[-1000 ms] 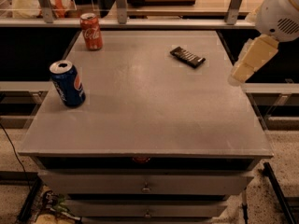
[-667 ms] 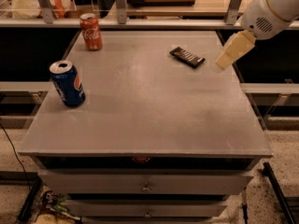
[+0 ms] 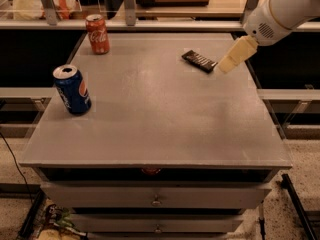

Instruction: Move rxbar chocolate near pepsi can

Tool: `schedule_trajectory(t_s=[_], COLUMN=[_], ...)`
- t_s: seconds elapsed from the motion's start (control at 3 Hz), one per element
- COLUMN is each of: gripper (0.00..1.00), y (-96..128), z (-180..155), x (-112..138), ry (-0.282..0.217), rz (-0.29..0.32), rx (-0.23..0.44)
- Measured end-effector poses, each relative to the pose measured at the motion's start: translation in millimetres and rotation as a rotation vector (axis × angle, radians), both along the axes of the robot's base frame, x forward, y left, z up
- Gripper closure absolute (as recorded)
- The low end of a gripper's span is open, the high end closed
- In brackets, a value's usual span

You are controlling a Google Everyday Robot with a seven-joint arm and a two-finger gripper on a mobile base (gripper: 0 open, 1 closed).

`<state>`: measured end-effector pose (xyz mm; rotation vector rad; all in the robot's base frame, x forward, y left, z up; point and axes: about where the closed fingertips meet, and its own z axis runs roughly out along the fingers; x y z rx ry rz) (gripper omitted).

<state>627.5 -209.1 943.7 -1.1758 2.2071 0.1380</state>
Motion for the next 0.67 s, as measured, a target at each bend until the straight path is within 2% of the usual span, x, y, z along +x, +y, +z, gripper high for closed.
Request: schedule_trajectory(t_s=[0.33,0.67], gripper=[0.0,0.0], y=[22,44], z=[-27,-53], x=[42,74], ry=[0.023,0.034], rz=[-0.016,-0.035], rx=[0.11,0.196])
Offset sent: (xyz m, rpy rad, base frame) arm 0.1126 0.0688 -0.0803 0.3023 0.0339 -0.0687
